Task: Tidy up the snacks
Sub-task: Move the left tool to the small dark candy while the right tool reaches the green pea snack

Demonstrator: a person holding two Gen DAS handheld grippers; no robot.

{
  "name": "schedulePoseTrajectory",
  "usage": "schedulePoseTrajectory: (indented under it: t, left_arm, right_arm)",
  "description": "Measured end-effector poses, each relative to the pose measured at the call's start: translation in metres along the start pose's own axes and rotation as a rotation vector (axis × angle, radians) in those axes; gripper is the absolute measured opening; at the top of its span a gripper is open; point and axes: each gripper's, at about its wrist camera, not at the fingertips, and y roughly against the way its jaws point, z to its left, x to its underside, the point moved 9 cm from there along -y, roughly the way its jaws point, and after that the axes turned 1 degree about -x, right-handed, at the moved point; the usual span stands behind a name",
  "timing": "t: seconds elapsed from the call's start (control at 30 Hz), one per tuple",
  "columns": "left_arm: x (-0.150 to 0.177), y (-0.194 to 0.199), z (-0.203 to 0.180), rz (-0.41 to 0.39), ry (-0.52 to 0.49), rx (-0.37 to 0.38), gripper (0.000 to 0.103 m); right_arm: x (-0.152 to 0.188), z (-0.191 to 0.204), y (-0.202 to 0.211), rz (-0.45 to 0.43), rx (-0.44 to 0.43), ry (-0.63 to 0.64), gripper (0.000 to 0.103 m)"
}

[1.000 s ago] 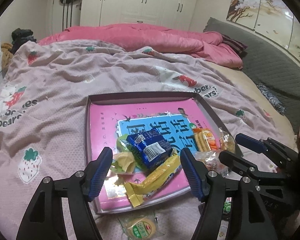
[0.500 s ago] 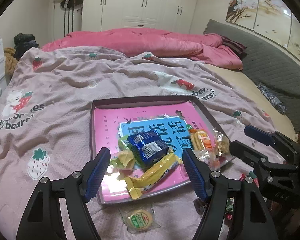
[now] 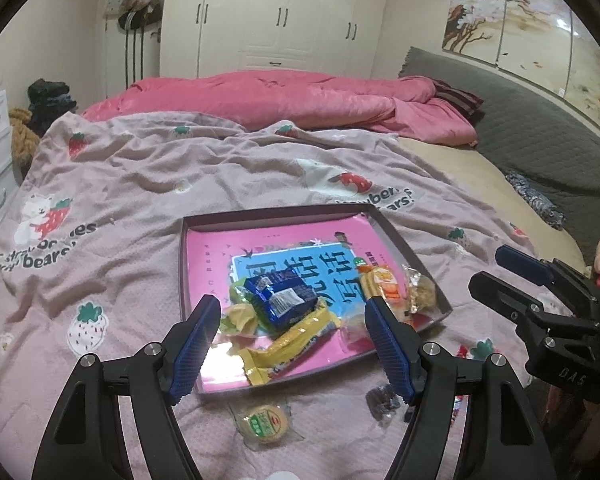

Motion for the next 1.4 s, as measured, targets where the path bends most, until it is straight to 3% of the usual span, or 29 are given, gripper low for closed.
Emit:
schedulePoseTrajectory:
  t: [0.47, 0.93, 1.07, 1.4]
  left_arm:
    - [0.015, 0.013, -0.033, 0.013, -0.065, 0.024, 0.076]
    - [0.045, 0.001, -0.06, 0.09, -0.102, 0.055, 0.076]
    - [0.051, -0.002, -0.063, 0.109, -0.106, 0.061, 0.076]
    - [0.076, -0.022, -0.065, 0.19, -0.121, 0.067, 0.076]
  right_arm:
    - [0.013, -0.006, 0.024, -0.005, 0.004, -0.001, 0.065]
    - [0.045, -0.019, 0.033, 0.048, 0.042, 0.058, 0.068]
    - [0.053, -0.02, 0.028, 0.077, 0.009, 0.024, 0.07]
    - [0.083, -0.011, 0.01, 0.186, -0.03, 0.084, 0.071]
